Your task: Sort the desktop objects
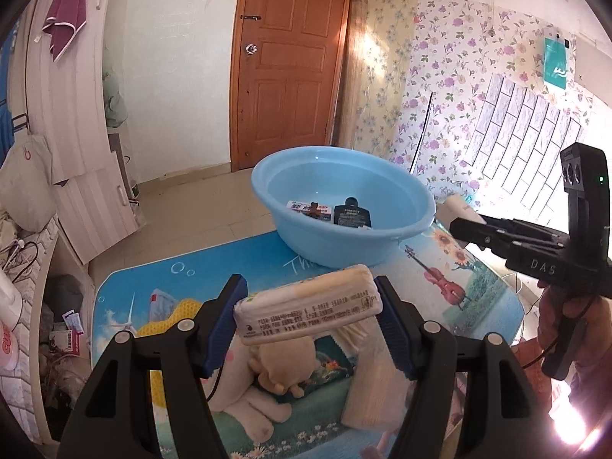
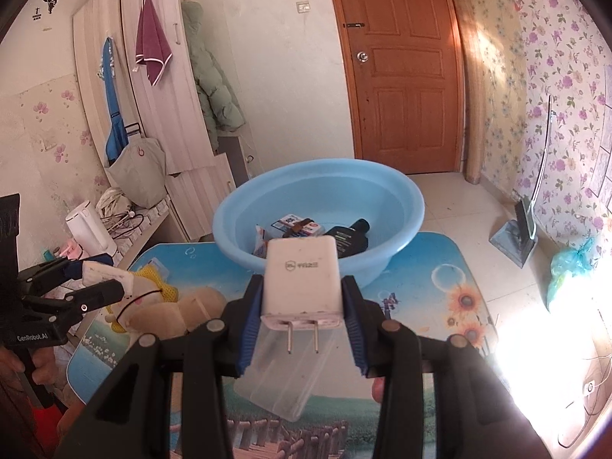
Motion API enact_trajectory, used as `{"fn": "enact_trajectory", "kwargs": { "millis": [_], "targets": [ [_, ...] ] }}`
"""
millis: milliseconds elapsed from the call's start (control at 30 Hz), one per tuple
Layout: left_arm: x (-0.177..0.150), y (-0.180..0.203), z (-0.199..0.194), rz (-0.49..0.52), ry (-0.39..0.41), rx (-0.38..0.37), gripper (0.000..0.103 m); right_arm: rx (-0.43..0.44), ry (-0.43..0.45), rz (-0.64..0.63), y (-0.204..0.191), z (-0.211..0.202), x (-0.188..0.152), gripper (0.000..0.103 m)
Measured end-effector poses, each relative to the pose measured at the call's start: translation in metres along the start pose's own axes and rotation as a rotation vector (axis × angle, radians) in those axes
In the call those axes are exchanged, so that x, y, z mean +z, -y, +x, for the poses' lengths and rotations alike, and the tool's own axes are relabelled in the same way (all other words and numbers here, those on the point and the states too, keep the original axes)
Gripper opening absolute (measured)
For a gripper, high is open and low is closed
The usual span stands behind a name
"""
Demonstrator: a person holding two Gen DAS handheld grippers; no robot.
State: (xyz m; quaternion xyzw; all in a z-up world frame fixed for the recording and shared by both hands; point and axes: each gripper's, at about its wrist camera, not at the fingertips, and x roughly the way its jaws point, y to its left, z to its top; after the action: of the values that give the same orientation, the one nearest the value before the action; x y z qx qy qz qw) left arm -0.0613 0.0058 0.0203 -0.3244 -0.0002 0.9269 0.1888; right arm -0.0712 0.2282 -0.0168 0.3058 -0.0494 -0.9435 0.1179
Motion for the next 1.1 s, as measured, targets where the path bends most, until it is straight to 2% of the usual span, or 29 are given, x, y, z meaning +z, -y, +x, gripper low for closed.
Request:
{"fn": "enact_trajectory", "kwargs": {
  "millis": [367,700,933,1100],
  "targets": [
    [0.046,0.024,0.072,0.018,-0.030,-0.068,0.067,0.004,-0.034,0.013,0.011,0.038,0.016,0.039],
    [0.052,0.034,0.112,0.031,-0.070,-0.076,0.067,-0.008,-0.049,0.025,0.022,0.052,0.017,0.039],
    [0.046,0.024,0.101,0.011,-0.070,-0.075,0.067,-0.009,-0.046,0.024,0.024,0.059,0.023,0.039],
    [0.024,0.014,0.077,-0.023,-0.082,-0.076,0.074,-0.004,-0.049,0.030,0.026,0.065,0.027,0.038]
  ]
}}
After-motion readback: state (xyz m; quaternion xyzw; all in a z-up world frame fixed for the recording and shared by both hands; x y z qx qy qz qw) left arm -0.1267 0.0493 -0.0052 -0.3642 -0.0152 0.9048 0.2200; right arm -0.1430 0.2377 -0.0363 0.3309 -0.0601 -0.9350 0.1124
